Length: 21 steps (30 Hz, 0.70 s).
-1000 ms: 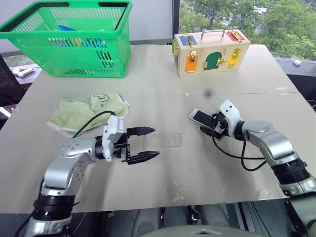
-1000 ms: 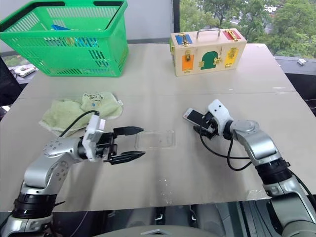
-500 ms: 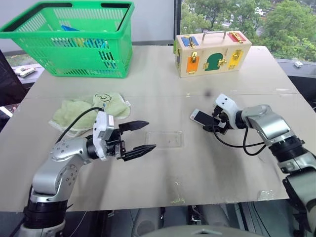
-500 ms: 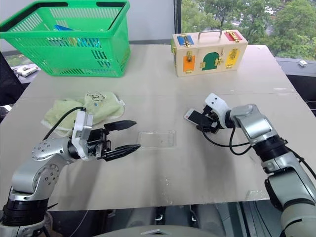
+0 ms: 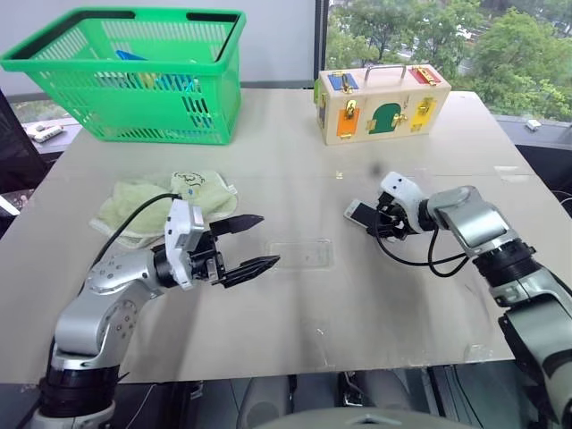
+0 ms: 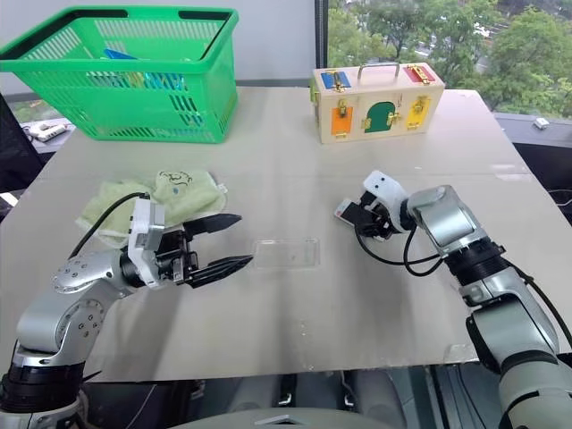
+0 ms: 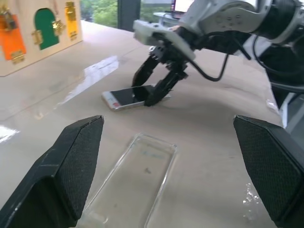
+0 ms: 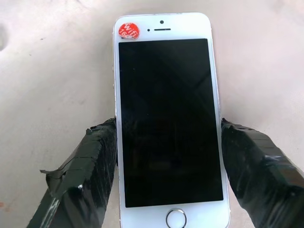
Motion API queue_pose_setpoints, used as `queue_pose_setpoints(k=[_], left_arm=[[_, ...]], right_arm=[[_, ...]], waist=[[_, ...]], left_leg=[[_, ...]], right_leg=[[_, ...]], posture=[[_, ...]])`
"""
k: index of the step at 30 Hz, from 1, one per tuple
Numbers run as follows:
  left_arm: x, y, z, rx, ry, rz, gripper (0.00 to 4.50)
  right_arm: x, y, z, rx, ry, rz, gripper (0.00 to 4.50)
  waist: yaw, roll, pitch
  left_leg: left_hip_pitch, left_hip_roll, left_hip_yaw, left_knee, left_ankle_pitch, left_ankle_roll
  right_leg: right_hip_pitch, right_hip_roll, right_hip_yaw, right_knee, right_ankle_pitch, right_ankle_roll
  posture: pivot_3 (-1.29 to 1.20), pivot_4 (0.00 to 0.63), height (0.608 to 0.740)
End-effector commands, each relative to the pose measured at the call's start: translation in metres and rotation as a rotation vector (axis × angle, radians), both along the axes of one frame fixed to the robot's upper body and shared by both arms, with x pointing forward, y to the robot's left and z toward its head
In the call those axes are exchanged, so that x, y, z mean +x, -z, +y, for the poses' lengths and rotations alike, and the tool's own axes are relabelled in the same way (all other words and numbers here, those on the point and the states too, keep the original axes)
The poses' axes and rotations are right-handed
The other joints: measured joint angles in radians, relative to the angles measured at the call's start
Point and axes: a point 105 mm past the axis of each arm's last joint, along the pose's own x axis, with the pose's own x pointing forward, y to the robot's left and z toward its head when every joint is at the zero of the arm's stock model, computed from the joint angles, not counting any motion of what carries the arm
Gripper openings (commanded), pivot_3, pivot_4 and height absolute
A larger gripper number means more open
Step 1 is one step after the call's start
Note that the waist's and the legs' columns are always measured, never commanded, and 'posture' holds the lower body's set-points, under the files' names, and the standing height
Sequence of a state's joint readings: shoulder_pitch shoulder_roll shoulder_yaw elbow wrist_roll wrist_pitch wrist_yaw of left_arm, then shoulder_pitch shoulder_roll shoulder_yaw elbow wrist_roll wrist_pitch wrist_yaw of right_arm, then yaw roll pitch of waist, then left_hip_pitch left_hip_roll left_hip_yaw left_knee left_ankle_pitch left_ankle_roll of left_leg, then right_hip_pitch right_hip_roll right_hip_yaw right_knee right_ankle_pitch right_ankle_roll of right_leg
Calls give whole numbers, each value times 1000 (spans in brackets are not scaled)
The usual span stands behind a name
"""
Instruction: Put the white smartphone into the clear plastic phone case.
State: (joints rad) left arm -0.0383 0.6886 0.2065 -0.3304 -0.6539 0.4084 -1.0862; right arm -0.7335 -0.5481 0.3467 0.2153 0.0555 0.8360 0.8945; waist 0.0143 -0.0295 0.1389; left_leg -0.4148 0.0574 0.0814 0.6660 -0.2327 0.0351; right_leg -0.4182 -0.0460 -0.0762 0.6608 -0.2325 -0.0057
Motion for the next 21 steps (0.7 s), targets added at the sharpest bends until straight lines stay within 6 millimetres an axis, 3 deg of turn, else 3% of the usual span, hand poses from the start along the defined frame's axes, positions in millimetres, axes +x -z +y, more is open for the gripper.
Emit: queue_pose_setpoints(k=[1,4,6,9,13,17,21], left_arm=[[0,3,14,31,-42,-1,4500],[-2,20,33,85,-64,33,4500],[-4,27,43,103,-62,55,4500],[-9,33,53,132,-41,72,4500],[-11,44,62,174,-33,96,4500],[-12,48,67,179,-47,105,4500],[-16,48,69,180,-55,106,4500]], right_arm=[[-14,-10,13,125,-58,6,2908],[-36,-47,51,238,-244,-53,2847],[-50,-53,70,224,-347,-66,2764],[-63,-48,94,123,-475,-79,2764],[-55,-24,114,-110,-568,-87,2764],[-44,-15,126,-208,-589,-111,2764],[-50,-19,131,-222,-662,-112,2764]], waist=[[-1,6,4],[-10,9,8],[-22,11,10],[-28,11,11],[-30,12,12],[-30,11,12],[-30,11,11]], left_leg=[[-1,0,0,0,0,0],[-2,-1,4,-5,0,1],[-3,0,7,-10,0,0],[-3,1,7,-14,0,0],[-3,1,9,-15,0,0],[-3,0,12,-15,0,0],[-3,0,12,-14,0,0]], right_leg=[[-1,-1,0,0,0,0],[-5,0,3,0,0,0],[-9,2,6,2,1,1],[-12,4,7,2,0,-1],[-14,4,7,1,0,-1],[-14,3,7,1,0,-1],[-14,0,7,1,0,-1]], posture=[[0,150,740],[0,150,740],[0,150,740],[0,150,740],[0,150,740],[0,150,740],[0,150,740]])
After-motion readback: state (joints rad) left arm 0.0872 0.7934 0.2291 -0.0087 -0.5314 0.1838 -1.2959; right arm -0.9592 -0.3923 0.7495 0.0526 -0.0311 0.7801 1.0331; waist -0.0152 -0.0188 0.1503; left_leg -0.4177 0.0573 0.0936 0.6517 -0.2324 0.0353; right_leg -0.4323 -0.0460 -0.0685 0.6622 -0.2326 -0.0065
